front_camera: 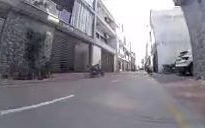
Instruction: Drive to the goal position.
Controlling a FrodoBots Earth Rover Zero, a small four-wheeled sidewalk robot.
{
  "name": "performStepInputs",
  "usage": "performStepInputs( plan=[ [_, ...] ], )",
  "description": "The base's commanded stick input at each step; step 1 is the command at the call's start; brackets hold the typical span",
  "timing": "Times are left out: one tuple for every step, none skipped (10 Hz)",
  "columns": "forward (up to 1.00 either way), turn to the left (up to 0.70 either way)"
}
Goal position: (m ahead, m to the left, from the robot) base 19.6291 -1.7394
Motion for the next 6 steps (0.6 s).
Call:
performStepInputs(
  plan=[
    [1.0,-0.27],
    [1.0,-0.27],
    [1.0,-0.18],
    [1.0,0.0],
    [1.0,0.0],
    [1.0,0.0]
  ],
)
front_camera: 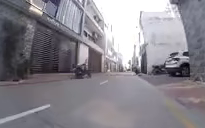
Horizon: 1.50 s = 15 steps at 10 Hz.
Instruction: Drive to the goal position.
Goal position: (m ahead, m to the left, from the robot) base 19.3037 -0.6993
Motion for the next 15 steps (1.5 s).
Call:
performStepInputs(
  plan=[
    [1.0,0.0],
    [1.0,0.0],
    [1.0,0.0],
    [1.0,0.0],
    [1.0,0.0],
    [1.0,0.0],
    [1.0,0.0],
    [1.0,0.0],
    [1.0,0.0],
    [1.0,-0.27],
    [1.0,-0.27],
    [1.0,-0.27],
    [1.0,-0.27],
    [1.0,-0.27],
    [1.0,-0.27]
  ],
)
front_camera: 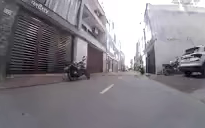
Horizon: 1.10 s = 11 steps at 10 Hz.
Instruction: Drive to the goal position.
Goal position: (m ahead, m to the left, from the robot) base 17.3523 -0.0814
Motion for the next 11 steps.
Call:
performStepInputs(
  plan=[
    [1.0,-0.27],
    [1.0,-0.27],
    [1.0,-0.27],
    [1.0,-0.27],
    [1.0,-0.27],
    [1.0,-0.27],
    [1.0,-0.27],
    [1.0,-0.27],
    [1.0,-0.27],
    [1.0,-0.27],
    [1.0,-0.27]
  ],
)
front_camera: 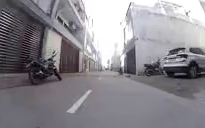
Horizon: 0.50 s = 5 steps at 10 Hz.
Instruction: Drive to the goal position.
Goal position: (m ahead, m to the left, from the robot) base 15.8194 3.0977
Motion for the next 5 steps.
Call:
performStepInputs(
  plan=[
    [1.0,-0.27],
    [1.0,-0.15],
    [1.0,0.0],
    [1.0,0.0],
    [1.0,0.0]
  ],
)
